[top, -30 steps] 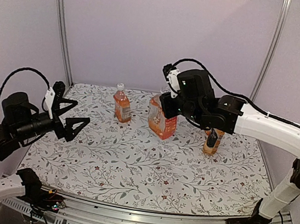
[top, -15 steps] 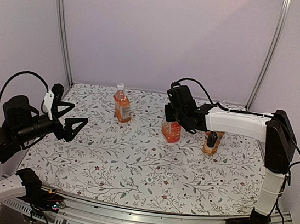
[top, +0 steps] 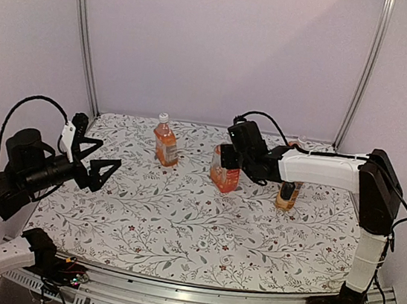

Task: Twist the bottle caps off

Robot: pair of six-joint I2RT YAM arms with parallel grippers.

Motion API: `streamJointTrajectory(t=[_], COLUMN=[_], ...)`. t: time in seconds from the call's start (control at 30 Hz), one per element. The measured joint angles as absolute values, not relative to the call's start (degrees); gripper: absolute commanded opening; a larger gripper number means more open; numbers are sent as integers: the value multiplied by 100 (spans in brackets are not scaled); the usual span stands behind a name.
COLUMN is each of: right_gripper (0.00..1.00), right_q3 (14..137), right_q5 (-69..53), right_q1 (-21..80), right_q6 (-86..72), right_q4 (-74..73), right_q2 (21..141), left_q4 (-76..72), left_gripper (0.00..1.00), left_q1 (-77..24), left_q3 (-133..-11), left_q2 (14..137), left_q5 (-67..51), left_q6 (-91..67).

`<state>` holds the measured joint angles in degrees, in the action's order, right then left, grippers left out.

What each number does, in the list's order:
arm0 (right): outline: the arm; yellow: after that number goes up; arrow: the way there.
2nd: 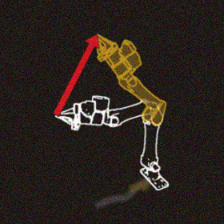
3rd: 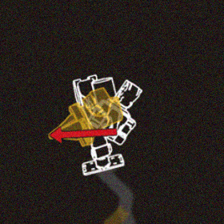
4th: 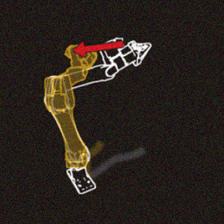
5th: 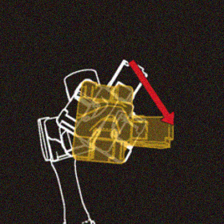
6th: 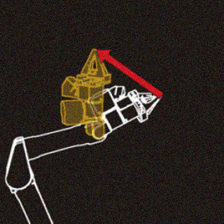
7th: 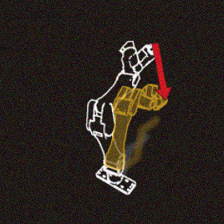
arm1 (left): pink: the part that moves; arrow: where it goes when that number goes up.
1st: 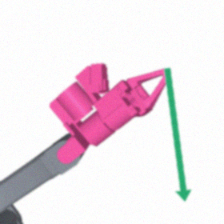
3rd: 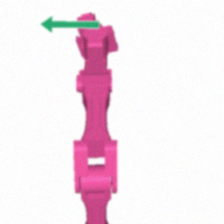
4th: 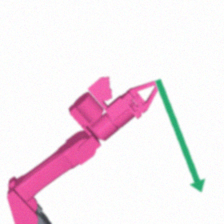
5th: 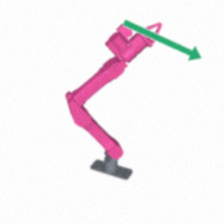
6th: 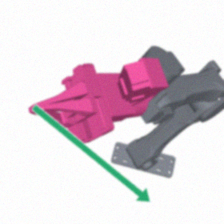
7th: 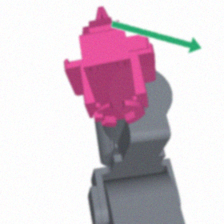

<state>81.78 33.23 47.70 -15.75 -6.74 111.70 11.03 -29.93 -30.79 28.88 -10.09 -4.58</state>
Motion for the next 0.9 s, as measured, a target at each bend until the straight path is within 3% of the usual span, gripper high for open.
streamJointTrajectory(t=[0.43,0.9], right_gripper=[98,99], right_q3=[8180,8589], right_q5=[2773,2344], right_q1=[4757,4757], right_q6=[-1310,-851], right_q4=[-781,-1144], right_q2=[10925,10619], left_q4=[1020,1157], left_gripper=[100,100], left_q1=[-2993,-2987], left_q3=[-3079,-3395], left_q2=[2941,3507], left_q5=[-1068,-1111], left_q6=[-456,-377])
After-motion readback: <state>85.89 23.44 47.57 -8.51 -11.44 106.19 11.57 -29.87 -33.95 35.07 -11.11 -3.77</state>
